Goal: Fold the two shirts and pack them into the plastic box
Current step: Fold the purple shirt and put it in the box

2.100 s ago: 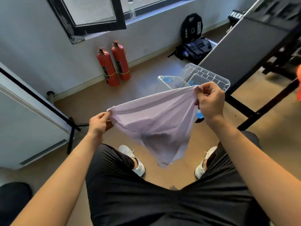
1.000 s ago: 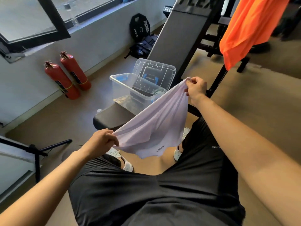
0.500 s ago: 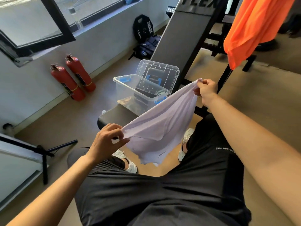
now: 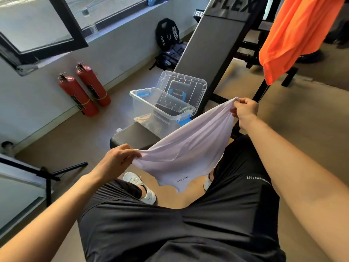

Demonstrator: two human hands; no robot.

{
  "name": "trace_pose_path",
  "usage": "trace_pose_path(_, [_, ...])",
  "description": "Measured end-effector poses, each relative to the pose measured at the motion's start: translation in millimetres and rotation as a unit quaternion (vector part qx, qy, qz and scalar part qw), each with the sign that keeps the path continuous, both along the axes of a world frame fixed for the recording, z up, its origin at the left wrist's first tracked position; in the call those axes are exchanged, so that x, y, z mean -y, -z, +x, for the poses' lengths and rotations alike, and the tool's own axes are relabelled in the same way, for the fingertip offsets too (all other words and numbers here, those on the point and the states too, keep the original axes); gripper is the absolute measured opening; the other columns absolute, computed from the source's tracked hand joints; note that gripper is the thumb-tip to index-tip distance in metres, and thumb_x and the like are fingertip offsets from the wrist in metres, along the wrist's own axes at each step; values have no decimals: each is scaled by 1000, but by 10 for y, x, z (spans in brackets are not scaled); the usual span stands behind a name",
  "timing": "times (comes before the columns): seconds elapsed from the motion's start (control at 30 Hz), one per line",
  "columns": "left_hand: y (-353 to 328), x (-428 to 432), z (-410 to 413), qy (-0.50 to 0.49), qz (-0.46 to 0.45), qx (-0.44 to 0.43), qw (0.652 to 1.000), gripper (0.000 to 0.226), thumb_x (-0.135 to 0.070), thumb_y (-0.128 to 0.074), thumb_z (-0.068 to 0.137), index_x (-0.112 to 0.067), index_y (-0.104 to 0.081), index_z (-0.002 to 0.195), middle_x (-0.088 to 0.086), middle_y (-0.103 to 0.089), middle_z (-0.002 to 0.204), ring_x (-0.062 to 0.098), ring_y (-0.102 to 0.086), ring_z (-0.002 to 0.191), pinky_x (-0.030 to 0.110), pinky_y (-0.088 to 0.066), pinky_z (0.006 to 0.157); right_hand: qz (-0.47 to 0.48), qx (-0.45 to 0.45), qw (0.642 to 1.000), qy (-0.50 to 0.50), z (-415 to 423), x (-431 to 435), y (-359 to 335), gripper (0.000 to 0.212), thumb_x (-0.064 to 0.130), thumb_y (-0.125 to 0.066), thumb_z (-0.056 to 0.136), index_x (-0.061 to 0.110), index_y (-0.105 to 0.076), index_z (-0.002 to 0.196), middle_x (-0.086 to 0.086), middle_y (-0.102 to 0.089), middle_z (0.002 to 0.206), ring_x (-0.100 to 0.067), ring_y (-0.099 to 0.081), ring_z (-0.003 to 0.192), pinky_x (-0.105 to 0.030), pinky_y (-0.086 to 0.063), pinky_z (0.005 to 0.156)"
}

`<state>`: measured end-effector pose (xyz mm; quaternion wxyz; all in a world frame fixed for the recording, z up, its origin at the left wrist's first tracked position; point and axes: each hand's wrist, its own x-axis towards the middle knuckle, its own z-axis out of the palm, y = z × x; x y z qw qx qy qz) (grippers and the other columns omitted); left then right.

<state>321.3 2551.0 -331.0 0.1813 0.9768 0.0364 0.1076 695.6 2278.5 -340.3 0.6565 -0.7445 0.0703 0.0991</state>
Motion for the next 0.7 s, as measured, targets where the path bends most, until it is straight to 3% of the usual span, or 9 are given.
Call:
trace_pose_path(0.1, [-40, 97, 80, -49, -43, 3, 998, 28, -25, -44, 85, -12, -68, 82, 0, -64, 80, 8, -52, 67, 29, -46, 64, 12, -10, 1000, -5, -11, -47, 19, 8, 18, -64, 98, 10, -67, 97, -2, -68, 83, -12, -66, 63, -20, -56, 55])
trace_pose_path(0.17, [-39, 159, 114, -78, -118, -5, 990, 28, -30, -38, 80, -12, -59, 80, 2, -60, 77, 14, -49, 70, 34, -43, 64, 25, -15, 1000, -1, -18, -78, 33, 7, 16, -64, 97, 10, -67, 96, -4, -68, 80, -12, -64, 59, -19, -54, 50])
trace_pose_path(0.27, [12, 180, 135, -100, -179, -17, 979, 22, -34, -55, 89, -13, -61, 85, 5, -62, 79, 26, -56, 71, 35, -48, 62, 20, -20, 1000, 5, -14, -76, 61, 7, 17, -65, 97, 11, -68, 98, -3, -68, 79, -11, -61, 58, -17, -51, 46])
trace_pose_path(0.33, [25, 164, 170, -125, -229, -12, 965, 16, -27, -71, 94, -15, -64, 87, 3, -61, 74, 25, -56, 65, 34, -52, 61, 8, -22, 1000, 7, 5, -47, 90, 7, 21, -67, 95, 15, -68, 97, -5, -69, 88, -15, -61, 66, -20, -48, 48])
trace_pose_path(0.43, [1, 105, 255, -182, -288, 48, 939, 14, -17, -70, 91, -11, -65, 80, -9, -57, 61, 13, -51, 58, 32, -49, 58, 0, -25, 1000, 16, 25, -3, 98, 8, 23, -70, 93, 17, -68, 95, -5, -68, 95, -18, -62, 78, -22, -47, 54])
trace_pose_path(0.53, [-56, -47, 313, -261, -375, 114, 882, 16, -8, -66, 94, -10, -64, 79, -11, -67, 59, 1, -62, 54, 16, -55, 58, 10, -46, 999, 28, 51, 38, 81, 9, 23, -72, 92, 16, -67, 93, -2, -66, 88, -14, -61, 71, -22, -46, 54])
trace_pose_path(0.63, [-87, -247, 381, -305, -433, 126, 838, 18, -9, -63, 97, -10, -61, 79, -6, -69, 61, 8, -64, 60, 12, -55, 60, 25, -63, 996, 51, 62, 69, 74, 10, 23, -72, 92, 16, -65, 88, -1, -65, 81, -11, -57, 63, -22, -45, 50])
trace_pose_path(0.7, [-118, -353, 428, -302, -418, 73, 854, 18, -9, -62, 98, -7, -59, 80, 5, -63, 67, 18, -57, 67, 10, -53, 57, 29, -62, 997, 43, 57, 100, 43, 13, 23, -73, 91, 17, -65, 82, 1, -63, 77, -11, -53, 62, -20, -45, 49])
